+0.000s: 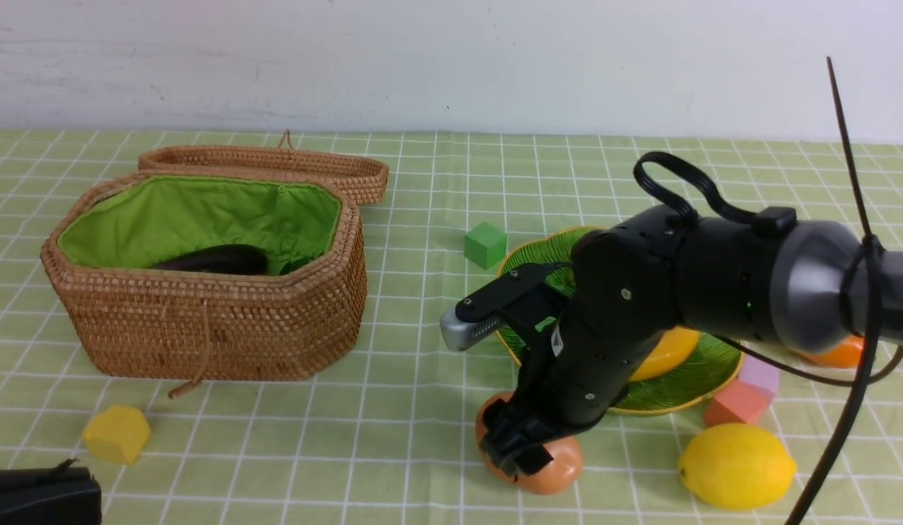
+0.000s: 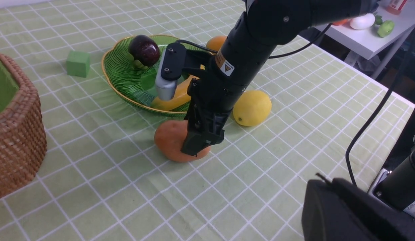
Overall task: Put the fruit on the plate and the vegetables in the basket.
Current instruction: Use the right arm to grab a potato and put it into the left basket
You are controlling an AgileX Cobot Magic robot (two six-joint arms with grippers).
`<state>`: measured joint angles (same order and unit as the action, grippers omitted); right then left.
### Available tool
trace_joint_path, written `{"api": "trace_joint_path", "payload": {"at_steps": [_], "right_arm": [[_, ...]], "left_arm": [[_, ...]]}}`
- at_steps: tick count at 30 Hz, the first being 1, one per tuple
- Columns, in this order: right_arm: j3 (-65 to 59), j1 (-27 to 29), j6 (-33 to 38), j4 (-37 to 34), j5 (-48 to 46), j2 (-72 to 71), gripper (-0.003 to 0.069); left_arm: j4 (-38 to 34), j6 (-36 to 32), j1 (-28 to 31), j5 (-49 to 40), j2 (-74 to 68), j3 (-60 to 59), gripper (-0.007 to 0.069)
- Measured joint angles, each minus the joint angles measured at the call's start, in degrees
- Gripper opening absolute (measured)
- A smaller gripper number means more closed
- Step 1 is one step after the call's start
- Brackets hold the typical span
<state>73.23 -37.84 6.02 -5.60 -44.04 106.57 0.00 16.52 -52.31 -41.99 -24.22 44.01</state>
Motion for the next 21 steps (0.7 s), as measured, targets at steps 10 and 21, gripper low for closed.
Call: {"api": "trace_joint_path", "payload": {"at_steps": [10, 21], "right_arm": [[0.1, 0.1, 0.0, -0.2, 0.1, 0.2, 0.0568], [-0.1, 0.1, 0.0, -1.2, -0.1, -0.7, 0.0567]], "left_arm": [[0.0, 0.0, 0.0, 0.0, 0.0, 0.0, 0.0004], [0.0, 0.0, 0.0, 0.0, 0.0, 0.0, 0.0006]]}}
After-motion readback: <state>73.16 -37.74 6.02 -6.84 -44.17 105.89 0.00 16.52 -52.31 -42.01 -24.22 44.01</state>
